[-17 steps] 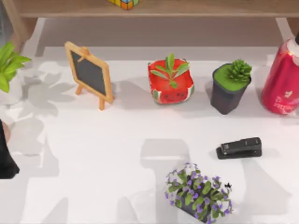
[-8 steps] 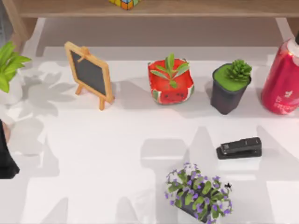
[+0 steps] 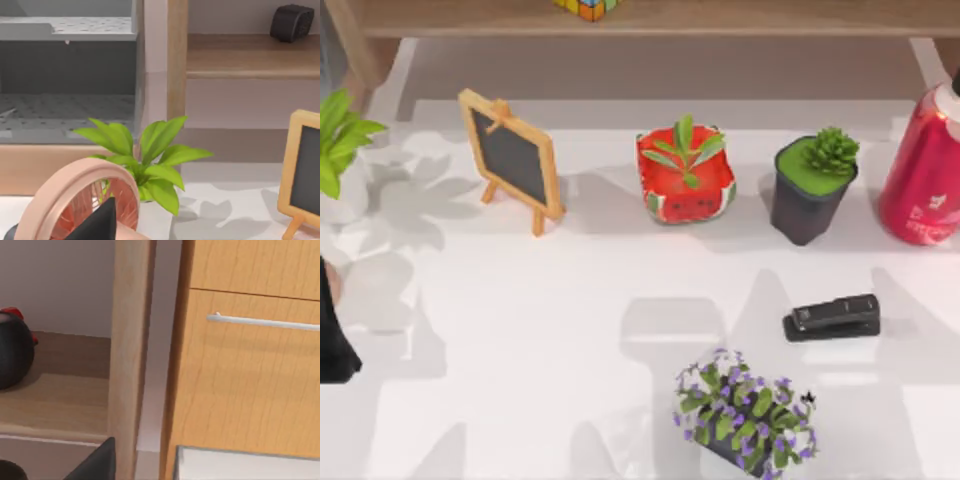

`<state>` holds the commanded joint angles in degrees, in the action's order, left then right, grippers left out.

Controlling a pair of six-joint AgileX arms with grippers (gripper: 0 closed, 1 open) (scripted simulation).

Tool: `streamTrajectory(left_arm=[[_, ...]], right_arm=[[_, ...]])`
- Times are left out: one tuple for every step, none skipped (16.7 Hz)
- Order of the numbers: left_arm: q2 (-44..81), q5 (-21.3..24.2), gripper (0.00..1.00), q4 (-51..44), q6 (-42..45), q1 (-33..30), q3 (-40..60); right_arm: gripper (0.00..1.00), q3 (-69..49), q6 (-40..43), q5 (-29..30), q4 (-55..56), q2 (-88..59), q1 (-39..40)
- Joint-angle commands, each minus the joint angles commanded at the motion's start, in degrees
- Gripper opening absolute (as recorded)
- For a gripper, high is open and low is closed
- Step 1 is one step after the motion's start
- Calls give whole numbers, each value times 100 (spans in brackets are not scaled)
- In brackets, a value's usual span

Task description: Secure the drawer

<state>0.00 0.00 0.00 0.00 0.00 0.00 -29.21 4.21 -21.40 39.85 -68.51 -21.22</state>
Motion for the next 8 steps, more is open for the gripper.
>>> streamTrajectory(left_arm=[[0, 0, 100, 0, 0, 0, 0], [0, 0, 100, 0, 0, 0, 0], [0, 0, 100, 0, 0, 0, 0], [0, 0, 100, 0, 0, 0, 0], [0, 0, 100, 0, 0, 0, 0], [0, 0, 100, 0, 0, 0, 0], [0, 0, 100, 0, 0, 0, 0], [0, 0, 100, 0, 0, 0, 0]], right_arm=[[100, 64, 249, -83, 159, -108, -70], [100, 138, 538, -176, 338, -242, -153], [100, 220, 863, -276, 535, -398, -247], [100, 306, 1220, -383, 749, -576, -349], [100, 394, 1603, -494, 976, -773, -459], [100, 481, 2007, -608, 1217, -985, -574], [100, 564, 2428, -723, 1469, -1212, -693], [100, 639, 2864, -838, 1731, -1450, -814]])
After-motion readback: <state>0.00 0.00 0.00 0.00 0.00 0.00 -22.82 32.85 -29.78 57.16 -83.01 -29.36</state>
